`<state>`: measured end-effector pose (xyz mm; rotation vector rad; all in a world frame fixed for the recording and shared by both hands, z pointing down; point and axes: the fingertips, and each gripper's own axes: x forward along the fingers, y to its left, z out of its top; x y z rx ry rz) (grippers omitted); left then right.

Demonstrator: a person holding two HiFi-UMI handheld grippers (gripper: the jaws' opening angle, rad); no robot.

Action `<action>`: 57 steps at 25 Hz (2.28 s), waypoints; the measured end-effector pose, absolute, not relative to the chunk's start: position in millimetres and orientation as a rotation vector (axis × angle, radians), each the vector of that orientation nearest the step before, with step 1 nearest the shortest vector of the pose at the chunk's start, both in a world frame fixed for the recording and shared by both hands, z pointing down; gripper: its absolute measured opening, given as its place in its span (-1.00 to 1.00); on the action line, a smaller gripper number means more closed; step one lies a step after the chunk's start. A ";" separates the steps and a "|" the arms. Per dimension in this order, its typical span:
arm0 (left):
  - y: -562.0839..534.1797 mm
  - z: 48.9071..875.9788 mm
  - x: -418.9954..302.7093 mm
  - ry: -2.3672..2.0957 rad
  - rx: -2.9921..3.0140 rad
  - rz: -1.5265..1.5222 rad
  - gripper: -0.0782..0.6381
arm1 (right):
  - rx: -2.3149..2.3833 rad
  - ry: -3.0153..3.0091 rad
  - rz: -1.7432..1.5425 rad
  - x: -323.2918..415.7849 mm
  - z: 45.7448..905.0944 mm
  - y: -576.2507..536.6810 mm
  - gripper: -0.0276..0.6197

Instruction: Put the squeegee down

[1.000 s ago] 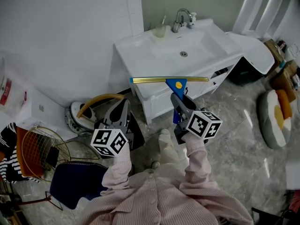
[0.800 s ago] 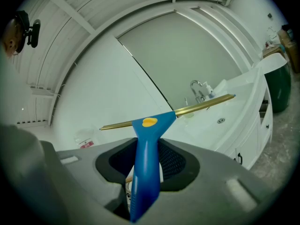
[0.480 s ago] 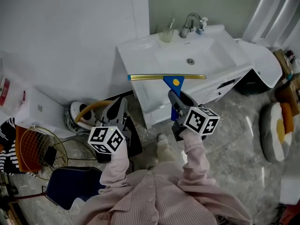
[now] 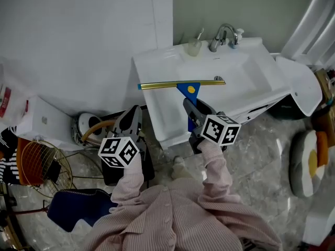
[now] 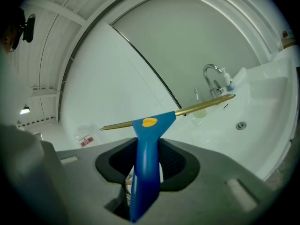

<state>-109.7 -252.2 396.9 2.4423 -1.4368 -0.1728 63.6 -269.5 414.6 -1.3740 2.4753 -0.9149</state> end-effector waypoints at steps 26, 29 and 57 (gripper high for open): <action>-339.6 475.5 -94.5 -1.512 2.190 -0.059 -0.79 | -1.250 2.720 -1.250 33.5 518.3 -380.2 -0.50; -345.2 487.9 -94.5 -1.494 2.171 -0.033 -0.79 | -1.264 2.741 -1.288 26.5 535.4 -386.1 -0.50; -356.5 538.4 -97.9 -1.418 2.073 0.041 -0.79 | -1.398 2.893 -1.428 4.8 608.8 -387.1 -0.50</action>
